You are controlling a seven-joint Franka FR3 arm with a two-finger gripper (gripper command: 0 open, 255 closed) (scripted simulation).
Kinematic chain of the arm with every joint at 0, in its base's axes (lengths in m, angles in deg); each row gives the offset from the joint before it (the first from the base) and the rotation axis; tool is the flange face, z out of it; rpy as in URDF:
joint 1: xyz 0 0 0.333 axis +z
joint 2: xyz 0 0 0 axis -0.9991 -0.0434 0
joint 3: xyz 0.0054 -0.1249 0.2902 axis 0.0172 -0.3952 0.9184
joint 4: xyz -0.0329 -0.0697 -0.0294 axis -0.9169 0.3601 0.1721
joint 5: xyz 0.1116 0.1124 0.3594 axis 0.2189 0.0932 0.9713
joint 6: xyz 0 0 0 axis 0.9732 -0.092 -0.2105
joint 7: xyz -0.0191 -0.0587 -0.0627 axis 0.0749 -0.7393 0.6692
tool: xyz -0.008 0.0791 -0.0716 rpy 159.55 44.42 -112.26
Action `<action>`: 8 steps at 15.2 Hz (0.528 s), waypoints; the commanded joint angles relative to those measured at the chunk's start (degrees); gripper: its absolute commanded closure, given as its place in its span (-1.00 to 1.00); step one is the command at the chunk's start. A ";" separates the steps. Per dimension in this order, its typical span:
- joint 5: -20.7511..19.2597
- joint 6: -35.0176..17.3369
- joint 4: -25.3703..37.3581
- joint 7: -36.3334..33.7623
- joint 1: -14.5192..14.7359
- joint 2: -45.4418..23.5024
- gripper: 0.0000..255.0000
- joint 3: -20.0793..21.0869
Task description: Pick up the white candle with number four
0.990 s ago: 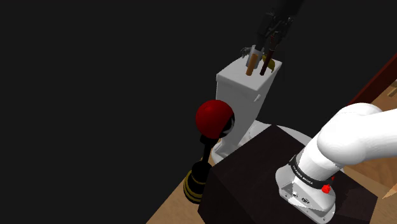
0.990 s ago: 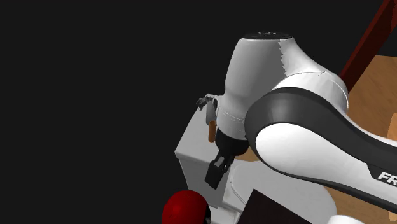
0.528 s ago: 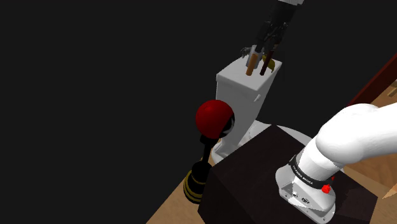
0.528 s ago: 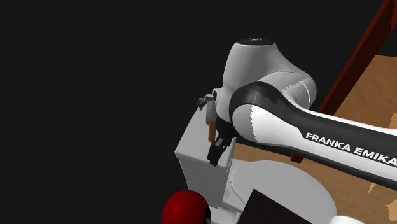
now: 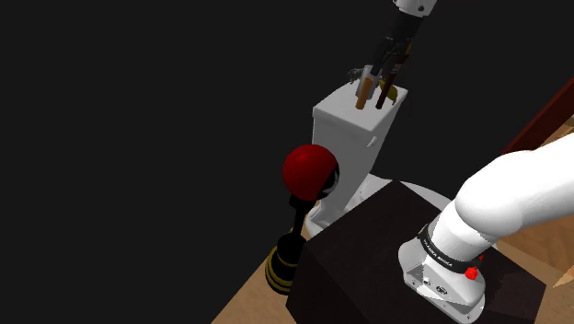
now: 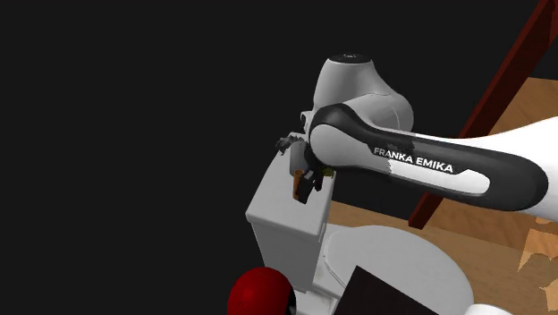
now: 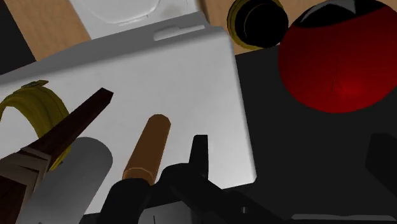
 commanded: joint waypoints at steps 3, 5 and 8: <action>-0.40 -4.13 3.05 4.94 -0.64 -5.96 -1.00 -3.29; -0.05 -5.84 5.32 7.44 -0.88 -9.37 -1.00 -4.86; 1.11 -8.07 9.25 11.33 -1.28 -14.75 -1.00 -7.06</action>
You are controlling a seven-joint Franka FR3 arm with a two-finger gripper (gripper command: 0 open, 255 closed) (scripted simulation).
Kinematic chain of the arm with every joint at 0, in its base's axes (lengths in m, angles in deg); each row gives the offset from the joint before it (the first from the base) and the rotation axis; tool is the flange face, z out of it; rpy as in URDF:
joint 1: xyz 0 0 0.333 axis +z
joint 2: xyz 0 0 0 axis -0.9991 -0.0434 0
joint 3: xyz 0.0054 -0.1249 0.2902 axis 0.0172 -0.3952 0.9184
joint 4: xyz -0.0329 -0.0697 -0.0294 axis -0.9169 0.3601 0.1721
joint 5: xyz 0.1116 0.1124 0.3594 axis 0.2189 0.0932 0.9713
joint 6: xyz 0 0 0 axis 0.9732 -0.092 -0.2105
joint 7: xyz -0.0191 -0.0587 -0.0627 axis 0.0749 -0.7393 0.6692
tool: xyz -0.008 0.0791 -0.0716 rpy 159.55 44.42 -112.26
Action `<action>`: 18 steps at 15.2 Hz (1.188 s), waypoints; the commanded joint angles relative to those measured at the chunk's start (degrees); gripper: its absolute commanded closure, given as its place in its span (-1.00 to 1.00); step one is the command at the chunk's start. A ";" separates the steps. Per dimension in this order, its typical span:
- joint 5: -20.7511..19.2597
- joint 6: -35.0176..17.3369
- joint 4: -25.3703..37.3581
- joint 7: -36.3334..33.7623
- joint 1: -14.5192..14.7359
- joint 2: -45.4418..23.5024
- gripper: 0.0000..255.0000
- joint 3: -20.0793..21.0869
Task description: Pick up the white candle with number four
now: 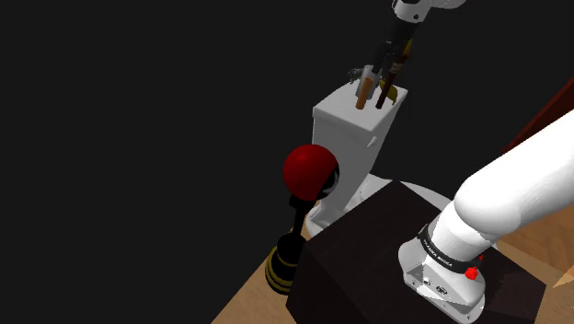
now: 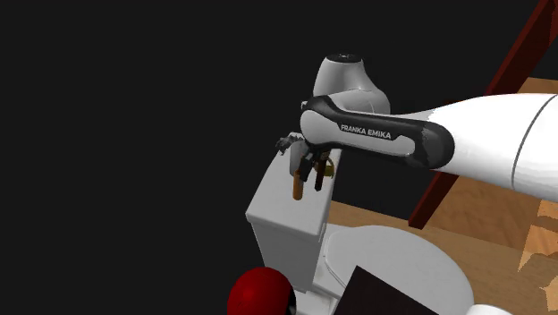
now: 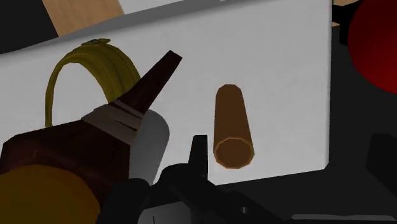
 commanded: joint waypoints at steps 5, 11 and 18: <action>4.06 -3.10 9.58 8.25 -1.31 -11.79 -1.00 -3.86; 10.22 -3.85 22.10 16.13 -4.82 -24.37 -1.00 -5.50; 11.73 -8.00 20.35 17.60 -5.49 -26.83 -1.00 -5.21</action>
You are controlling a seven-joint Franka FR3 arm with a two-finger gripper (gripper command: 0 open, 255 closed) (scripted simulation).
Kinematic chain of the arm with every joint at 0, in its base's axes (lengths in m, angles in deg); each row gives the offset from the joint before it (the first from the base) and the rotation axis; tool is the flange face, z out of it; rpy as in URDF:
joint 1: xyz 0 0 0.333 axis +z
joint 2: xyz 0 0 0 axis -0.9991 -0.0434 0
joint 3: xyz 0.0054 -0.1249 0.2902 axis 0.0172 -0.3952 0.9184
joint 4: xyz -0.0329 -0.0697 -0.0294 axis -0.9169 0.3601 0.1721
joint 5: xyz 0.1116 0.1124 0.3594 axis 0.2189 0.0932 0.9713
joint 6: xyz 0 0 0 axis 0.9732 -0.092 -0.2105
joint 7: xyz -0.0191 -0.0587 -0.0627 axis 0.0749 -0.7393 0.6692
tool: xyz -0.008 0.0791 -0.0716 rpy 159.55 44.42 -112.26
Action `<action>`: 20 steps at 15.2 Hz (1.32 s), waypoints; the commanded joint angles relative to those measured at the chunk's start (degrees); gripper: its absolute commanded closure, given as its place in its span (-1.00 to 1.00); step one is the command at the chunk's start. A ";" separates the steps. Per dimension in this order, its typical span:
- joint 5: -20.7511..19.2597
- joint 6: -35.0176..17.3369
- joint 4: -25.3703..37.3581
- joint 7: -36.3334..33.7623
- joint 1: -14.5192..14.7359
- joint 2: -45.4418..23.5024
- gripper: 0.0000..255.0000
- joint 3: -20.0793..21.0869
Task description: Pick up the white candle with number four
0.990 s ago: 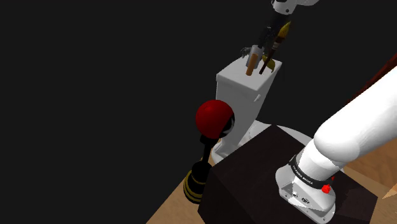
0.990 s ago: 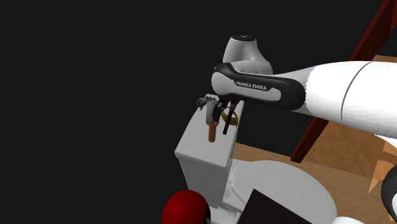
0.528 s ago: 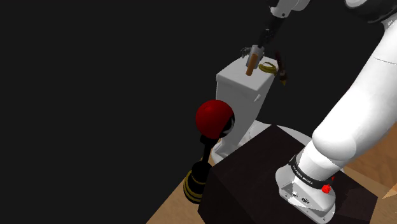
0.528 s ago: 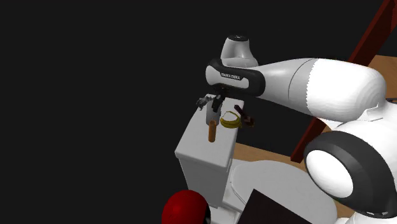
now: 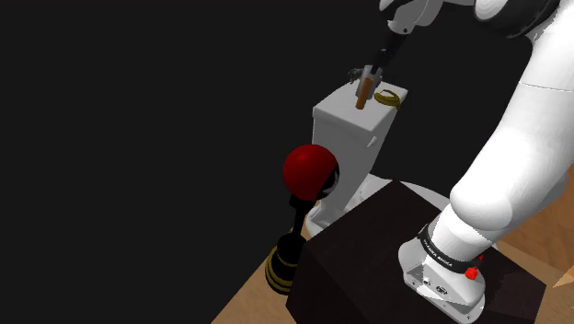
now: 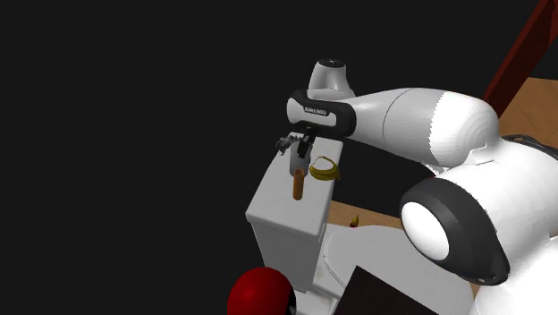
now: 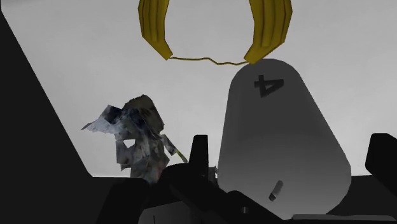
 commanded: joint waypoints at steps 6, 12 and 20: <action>0.45 -1.88 -1.39 0.43 -0.10 -0.55 1.00 0.12; 0.37 -1.89 -1.47 0.29 -0.01 -0.45 1.00 0.13; -0.59 3.09 2.44 -0.41 -0.02 0.77 1.00 -0.23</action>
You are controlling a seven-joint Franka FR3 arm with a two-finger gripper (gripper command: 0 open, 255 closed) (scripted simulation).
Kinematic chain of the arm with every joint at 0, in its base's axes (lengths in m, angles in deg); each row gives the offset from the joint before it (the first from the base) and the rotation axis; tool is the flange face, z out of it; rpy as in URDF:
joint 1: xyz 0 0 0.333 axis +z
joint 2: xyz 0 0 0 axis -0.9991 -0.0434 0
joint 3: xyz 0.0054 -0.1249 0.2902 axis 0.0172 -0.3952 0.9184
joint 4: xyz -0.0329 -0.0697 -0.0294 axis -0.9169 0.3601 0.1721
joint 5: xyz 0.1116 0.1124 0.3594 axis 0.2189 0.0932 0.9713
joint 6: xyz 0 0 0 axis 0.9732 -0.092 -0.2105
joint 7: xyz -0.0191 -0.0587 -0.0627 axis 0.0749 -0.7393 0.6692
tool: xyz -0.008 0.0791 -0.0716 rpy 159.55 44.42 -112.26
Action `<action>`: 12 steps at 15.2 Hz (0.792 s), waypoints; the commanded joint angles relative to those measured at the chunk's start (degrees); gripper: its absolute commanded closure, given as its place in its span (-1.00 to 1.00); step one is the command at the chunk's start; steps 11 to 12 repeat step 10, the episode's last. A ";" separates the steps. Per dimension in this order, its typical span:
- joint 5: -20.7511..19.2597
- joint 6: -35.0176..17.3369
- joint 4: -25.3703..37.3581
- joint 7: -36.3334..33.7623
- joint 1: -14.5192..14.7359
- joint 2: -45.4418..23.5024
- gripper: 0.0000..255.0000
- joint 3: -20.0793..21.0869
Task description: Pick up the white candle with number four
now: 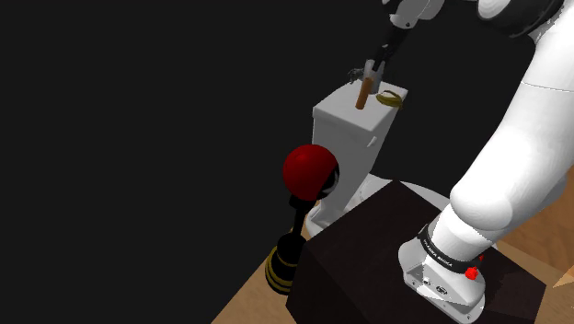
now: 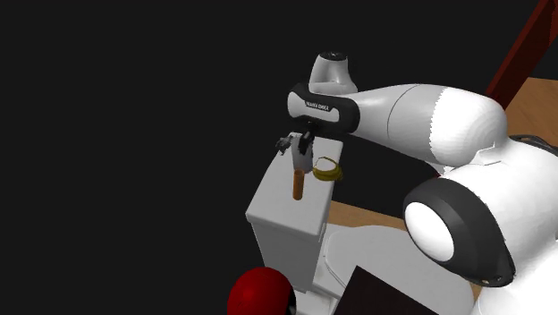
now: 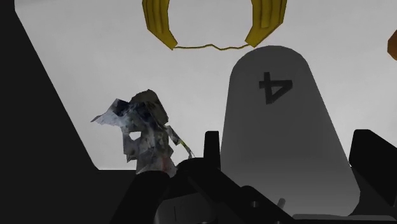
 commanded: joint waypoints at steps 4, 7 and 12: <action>-0.44 3.70 3.36 -0.42 -0.10 0.44 1.00 -0.18; -0.64 5.94 5.45 -0.64 -0.17 0.62 1.00 -0.27; -0.70 6.81 6.29 -0.72 -0.21 0.66 1.00 -0.30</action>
